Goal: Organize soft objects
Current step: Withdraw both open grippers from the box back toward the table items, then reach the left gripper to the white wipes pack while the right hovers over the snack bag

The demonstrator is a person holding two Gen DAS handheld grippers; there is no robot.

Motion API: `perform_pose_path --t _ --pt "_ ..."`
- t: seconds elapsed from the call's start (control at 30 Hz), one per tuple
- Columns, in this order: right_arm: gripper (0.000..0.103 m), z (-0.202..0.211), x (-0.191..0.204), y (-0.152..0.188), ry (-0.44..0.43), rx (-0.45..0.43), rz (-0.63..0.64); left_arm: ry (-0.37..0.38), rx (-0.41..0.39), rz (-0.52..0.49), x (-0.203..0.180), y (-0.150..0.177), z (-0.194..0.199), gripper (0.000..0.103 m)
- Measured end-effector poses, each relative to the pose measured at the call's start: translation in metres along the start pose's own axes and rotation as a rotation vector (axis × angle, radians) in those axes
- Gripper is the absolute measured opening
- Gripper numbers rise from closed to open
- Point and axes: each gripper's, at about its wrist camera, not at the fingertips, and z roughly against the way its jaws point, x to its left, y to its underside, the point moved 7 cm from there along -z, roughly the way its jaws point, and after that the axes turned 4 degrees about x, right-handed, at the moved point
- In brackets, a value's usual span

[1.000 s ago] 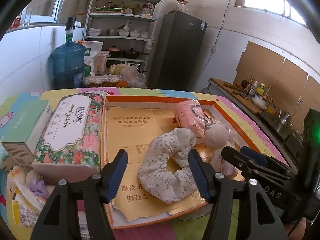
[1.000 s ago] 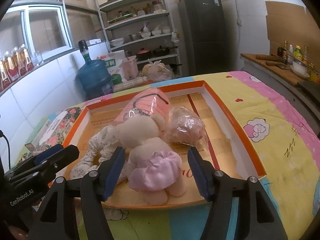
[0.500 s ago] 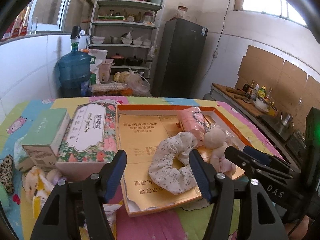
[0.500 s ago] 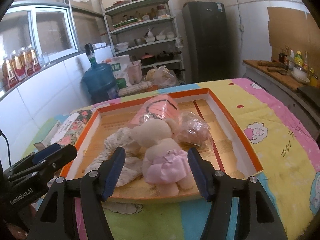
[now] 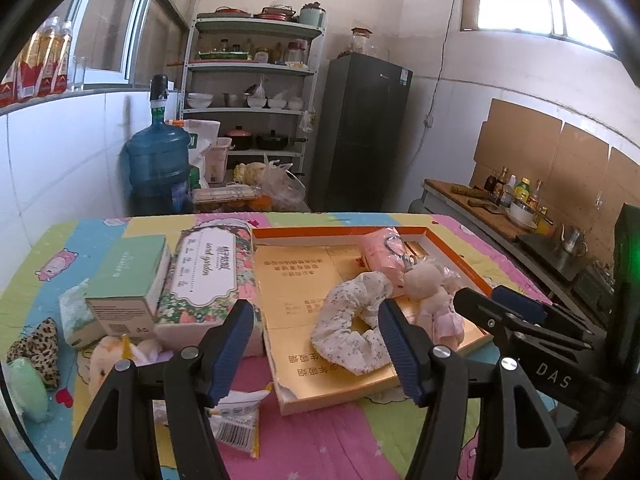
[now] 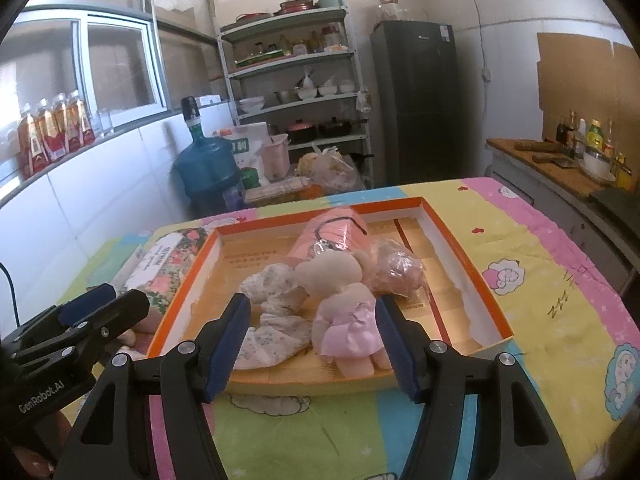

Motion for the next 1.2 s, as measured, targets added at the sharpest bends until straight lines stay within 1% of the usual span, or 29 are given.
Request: perform_pose_path --t 0.4,0.77,1.2 --pt "0.067 0.026 0.028 0.001 -0.021 -0.04 0.033 -0.036 -0.053 0.003 0.017 0.004 0.036 0.065" --pt "0.067 0.041 0.06 0.008 -0.048 -0.063 0.052 -0.069 -0.072 0.005 0.04 0.012 0.059 0.065" --pt "0.067 0.052 0.104 0.013 -0.087 -0.082 0.108 -0.094 -0.1 0.04 0.073 0.02 0.085 0.065"
